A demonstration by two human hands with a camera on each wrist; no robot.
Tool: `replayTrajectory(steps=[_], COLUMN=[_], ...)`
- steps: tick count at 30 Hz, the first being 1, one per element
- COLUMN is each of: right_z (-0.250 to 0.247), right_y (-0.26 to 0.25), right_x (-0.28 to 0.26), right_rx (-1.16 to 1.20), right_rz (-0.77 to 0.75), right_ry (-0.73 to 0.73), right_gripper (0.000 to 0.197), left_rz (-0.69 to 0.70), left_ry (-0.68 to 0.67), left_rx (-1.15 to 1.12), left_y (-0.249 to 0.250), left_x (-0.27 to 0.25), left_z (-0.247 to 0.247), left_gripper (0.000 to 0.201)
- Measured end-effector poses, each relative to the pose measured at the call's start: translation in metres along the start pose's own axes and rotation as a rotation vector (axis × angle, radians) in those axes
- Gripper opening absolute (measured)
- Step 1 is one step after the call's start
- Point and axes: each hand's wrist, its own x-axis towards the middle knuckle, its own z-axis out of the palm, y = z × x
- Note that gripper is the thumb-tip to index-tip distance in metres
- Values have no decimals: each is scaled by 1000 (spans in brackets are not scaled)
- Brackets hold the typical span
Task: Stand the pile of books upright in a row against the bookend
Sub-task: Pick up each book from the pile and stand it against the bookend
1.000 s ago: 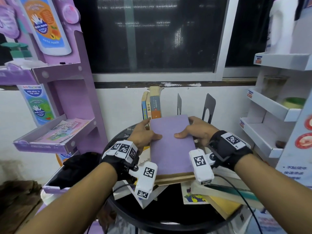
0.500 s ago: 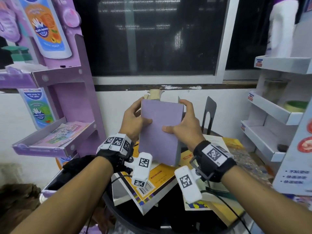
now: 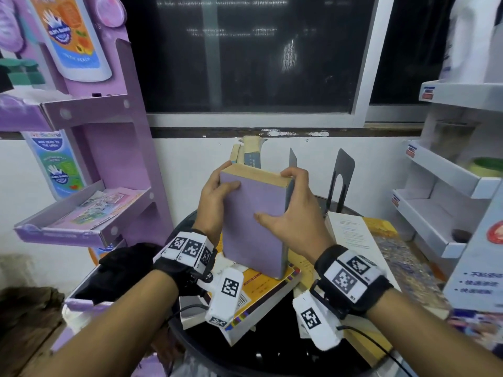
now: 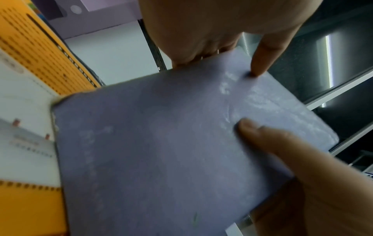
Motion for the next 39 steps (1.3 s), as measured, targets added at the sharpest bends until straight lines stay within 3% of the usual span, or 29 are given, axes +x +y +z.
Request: replayTrajectory(steps=[5,15,24,30,39], right_z=[-7,-26,-34,-32,-32], right_y=[-10,-30,-39,-37,-37], right_x=[2,22,37,39,32], right_rx=[-97,-200,-246,-378,-296], right_rz=[-43,-40,-36,-43,-12], right_ry=[-12,-277,-408,-501,-361], right_gripper=[60,53,60,92,80], left_rz=[44,53,-11,-43,-32], left_ry=[38,110,64,11,-57], left_rx=[-50,-9,-77,-98,-9], left_y=[1,0,5,6,7], left_x=[-6,-11,-12,-11,2], left_z=[7,1,-1,-1,2], left_gripper=[29,32,35,38,35])
